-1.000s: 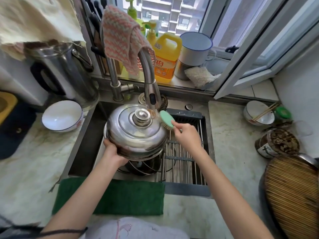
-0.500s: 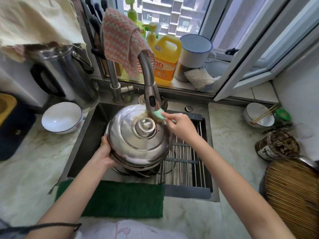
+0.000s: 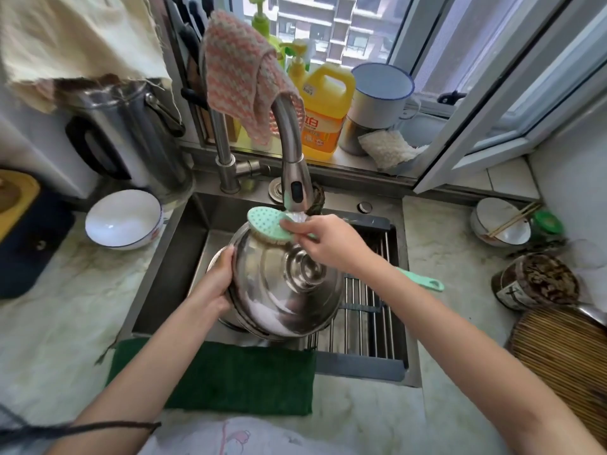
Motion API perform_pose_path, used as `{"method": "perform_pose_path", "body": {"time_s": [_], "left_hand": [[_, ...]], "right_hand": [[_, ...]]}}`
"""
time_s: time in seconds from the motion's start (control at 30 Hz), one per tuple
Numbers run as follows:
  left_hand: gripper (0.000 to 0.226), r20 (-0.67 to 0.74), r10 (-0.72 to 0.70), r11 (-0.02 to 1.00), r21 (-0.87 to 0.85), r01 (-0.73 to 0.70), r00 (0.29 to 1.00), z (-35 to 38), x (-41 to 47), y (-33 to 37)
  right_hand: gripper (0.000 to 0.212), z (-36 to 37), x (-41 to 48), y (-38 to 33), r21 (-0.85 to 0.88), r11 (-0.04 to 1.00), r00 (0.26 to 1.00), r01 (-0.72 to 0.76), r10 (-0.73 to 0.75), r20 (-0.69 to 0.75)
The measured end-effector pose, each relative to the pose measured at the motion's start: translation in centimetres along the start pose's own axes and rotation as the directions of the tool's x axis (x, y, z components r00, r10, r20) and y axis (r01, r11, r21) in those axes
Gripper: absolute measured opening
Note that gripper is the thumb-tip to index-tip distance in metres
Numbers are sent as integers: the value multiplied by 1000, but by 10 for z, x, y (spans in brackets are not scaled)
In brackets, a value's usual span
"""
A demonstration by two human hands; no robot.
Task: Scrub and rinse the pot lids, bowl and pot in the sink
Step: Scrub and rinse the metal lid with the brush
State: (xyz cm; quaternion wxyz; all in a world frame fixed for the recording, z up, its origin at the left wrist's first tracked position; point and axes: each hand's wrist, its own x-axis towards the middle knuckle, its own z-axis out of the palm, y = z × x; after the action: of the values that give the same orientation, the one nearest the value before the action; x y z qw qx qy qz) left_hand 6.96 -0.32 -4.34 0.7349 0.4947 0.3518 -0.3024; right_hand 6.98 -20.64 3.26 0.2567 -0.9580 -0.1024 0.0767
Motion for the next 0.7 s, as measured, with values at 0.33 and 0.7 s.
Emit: {"method": "perform_pose_path", "body": {"time_s": [0.33,0.7], "left_hand": [[59,-4,-84,996,13,84,996,18,-5,-3],[65,-22,-229,973,-45,228,973,34,-7,-8]], "right_hand": [[36,-15,-2,14,-168,985,998,-45,37,-47],[35,-17,-7,0,-342,939,991,-47,0,-135]]}}
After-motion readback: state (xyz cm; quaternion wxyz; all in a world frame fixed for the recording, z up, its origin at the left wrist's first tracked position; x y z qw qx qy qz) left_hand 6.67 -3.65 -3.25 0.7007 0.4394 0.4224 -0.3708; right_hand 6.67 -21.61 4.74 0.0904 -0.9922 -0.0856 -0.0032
